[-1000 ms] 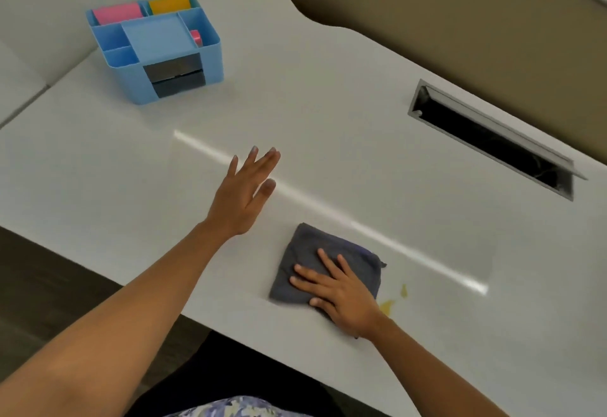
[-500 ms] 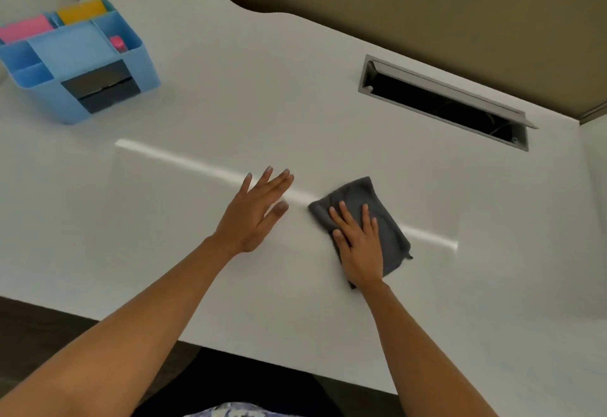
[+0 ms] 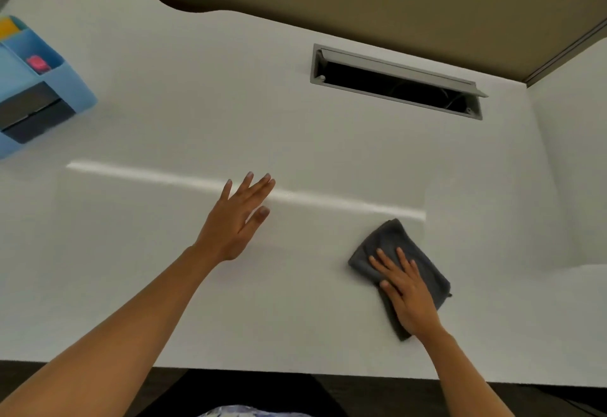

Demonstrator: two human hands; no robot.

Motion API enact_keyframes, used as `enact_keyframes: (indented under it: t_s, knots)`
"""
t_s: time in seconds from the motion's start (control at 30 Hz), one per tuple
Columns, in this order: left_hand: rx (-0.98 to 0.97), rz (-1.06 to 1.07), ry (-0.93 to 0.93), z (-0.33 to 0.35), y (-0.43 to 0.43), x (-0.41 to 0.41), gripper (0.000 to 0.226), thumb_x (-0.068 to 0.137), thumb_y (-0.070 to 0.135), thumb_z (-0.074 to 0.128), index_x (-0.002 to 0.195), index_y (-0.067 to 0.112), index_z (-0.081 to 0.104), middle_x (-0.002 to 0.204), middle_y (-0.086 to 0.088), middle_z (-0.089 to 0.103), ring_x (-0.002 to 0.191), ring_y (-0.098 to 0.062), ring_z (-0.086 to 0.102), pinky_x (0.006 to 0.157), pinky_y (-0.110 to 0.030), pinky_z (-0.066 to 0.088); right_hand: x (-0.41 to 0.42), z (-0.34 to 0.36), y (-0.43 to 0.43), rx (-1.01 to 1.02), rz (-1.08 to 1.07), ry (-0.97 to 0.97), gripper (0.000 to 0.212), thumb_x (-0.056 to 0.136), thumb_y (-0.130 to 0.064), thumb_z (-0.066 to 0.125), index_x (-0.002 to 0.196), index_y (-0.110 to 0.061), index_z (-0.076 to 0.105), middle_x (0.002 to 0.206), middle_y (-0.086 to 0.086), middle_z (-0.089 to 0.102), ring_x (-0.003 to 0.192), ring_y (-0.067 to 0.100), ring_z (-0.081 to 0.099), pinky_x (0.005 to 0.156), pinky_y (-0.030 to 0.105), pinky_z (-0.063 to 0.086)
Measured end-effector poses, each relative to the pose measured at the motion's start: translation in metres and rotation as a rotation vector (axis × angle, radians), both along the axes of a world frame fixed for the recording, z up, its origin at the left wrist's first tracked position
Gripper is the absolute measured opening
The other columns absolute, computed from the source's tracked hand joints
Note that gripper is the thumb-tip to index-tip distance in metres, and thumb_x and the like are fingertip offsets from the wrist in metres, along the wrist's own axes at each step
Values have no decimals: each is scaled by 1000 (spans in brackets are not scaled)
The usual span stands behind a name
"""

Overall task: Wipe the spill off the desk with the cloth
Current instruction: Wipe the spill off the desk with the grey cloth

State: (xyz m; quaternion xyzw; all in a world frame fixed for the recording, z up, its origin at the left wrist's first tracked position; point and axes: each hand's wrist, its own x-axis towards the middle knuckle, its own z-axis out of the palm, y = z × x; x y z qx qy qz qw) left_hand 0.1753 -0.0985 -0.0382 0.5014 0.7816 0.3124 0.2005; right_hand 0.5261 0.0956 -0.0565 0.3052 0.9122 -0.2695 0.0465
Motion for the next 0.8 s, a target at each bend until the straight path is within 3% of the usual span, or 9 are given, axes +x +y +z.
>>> enact_keyframes:
  t_s: [0.13, 0.23, 0.33, 0.47, 0.63, 0.8]
  knots:
    - [-9, -2, -10, -3, -6, 1, 66, 97, 60, 11, 153, 28, 22, 161, 11, 20, 151, -6, 1, 124, -44, 0, -46, -5, 23, 125, -217, -22, 47, 99, -49, 22, 146, -49, 24, 158, -22, 19, 152, 17, -1, 123, 38, -3]
    - [6, 1, -25, -2, -6, 2, 65, 97, 60, 11, 153, 29, 22, 161, 11, 20, 151, -5, 1, 124, -43, -1, -99, -8, 9, 178, -219, -27, 49, 100, -44, 29, 149, -39, 31, 158, -17, 20, 151, 29, 2, 122, 42, -1]
    - [39, 17, -29, 1, 0, -1, 63, 98, 57, 12, 153, 29, 23, 161, 12, 20, 151, -7, 3, 124, -42, -2, -146, -9, -38, 147, -7, 15, 46, 103, -38, 36, 149, -37, 34, 157, -20, 19, 151, 30, -1, 121, 41, -4]
    - [68, 50, -5, 5, 8, -8, 58, 100, 52, 14, 152, 30, 25, 160, 15, 19, 151, -7, 4, 123, -36, -4, -178, -17, -125, 87, 400, 37, 50, 103, -44, 30, 151, -42, 21, 160, -21, 11, 148, 18, -24, 117, 35, -20]
    - [22, 43, 31, 4, 7, -14, 70, 95, 65, 6, 153, 29, 21, 161, 13, 16, 151, -9, 3, 123, -39, -5, -135, -14, -151, 29, 729, 70, 47, 105, -39, 33, 151, -39, 26, 160, -20, 21, 151, 15, -10, 121, 33, -11]
    - [13, 55, -9, 2, -1, -17, 70, 95, 65, 6, 153, 29, 24, 161, 11, 19, 151, -9, 4, 124, -43, -2, -67, -7, -80, 63, 755, 42, 44, 104, -39, 36, 148, -41, 35, 156, -23, 28, 151, 15, 9, 121, 29, -3]
